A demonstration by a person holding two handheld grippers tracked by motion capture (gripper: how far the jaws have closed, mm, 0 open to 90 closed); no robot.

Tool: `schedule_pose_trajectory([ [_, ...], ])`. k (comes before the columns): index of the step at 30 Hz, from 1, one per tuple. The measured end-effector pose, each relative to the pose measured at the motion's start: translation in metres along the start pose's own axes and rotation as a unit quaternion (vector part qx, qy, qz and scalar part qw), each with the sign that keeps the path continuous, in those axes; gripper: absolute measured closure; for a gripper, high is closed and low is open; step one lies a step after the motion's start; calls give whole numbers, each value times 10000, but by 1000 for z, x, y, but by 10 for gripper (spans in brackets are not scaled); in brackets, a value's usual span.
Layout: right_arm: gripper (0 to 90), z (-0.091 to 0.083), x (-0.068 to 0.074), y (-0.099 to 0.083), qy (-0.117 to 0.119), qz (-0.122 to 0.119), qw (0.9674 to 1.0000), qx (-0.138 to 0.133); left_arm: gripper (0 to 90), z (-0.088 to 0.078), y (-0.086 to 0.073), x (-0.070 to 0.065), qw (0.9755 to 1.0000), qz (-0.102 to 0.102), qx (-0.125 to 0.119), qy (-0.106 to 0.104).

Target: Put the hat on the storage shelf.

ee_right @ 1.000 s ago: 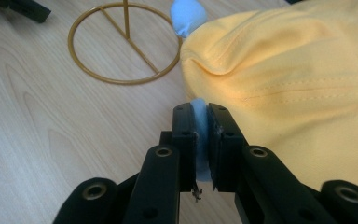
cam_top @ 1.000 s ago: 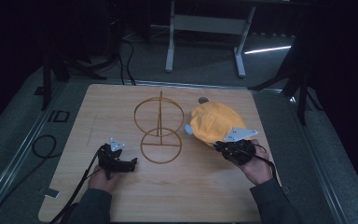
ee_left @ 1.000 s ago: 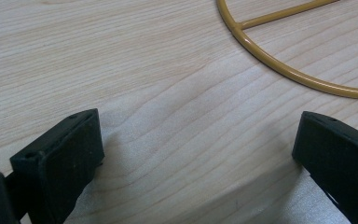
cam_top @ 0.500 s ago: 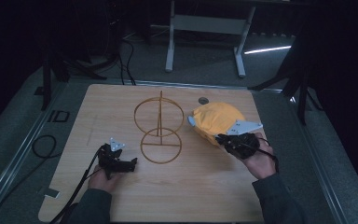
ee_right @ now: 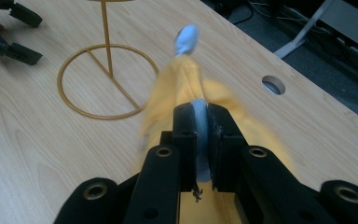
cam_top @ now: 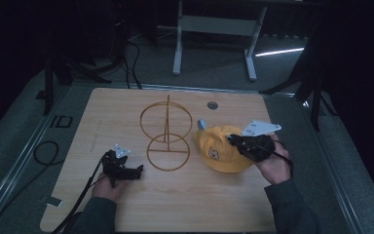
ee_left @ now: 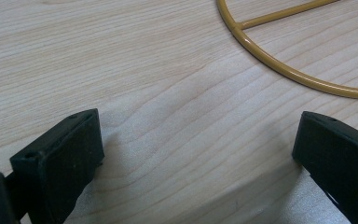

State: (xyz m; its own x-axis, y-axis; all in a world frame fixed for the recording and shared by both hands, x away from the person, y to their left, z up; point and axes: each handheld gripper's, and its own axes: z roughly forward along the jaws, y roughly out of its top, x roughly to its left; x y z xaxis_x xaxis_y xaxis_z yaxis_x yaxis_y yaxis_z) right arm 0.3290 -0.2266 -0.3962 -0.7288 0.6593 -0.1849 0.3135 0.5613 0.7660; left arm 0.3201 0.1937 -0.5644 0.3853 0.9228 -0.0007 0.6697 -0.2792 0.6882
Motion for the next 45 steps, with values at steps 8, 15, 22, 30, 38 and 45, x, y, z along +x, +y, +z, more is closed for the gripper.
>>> schedule_pose_trajectory([
  [8, 830, -1, 1, 3, -8, -60, 10000, -39, 19, 0, 0, 0, 10000, 0, -1, 1],
  [15, 831, -4, -1, 7, -57, -58, 9999, -72, 19, 0, 0, 0, 10000, -2, -2, 0],
  [22, 831, -8, -5, 14, -114, -104, 9998, -95, 19, 0, 0, 0, 10000, -19, -16, 1],
  [30, 831, -13, -5, 24, -132, -229, 9996, -122, 19, 0, 0, 0, 10000, -22, -15, 0],
  [38, 831, -16, -7, 30, -182, -318, 9993, -63, 19, 0, 0, 0, 10000, -22, -14, 0],
  [45, 831, -19, -13, 35, -245, -355, 9991, -4, 19, 0, 0, 0, 10000, -10, -13, 2],
])
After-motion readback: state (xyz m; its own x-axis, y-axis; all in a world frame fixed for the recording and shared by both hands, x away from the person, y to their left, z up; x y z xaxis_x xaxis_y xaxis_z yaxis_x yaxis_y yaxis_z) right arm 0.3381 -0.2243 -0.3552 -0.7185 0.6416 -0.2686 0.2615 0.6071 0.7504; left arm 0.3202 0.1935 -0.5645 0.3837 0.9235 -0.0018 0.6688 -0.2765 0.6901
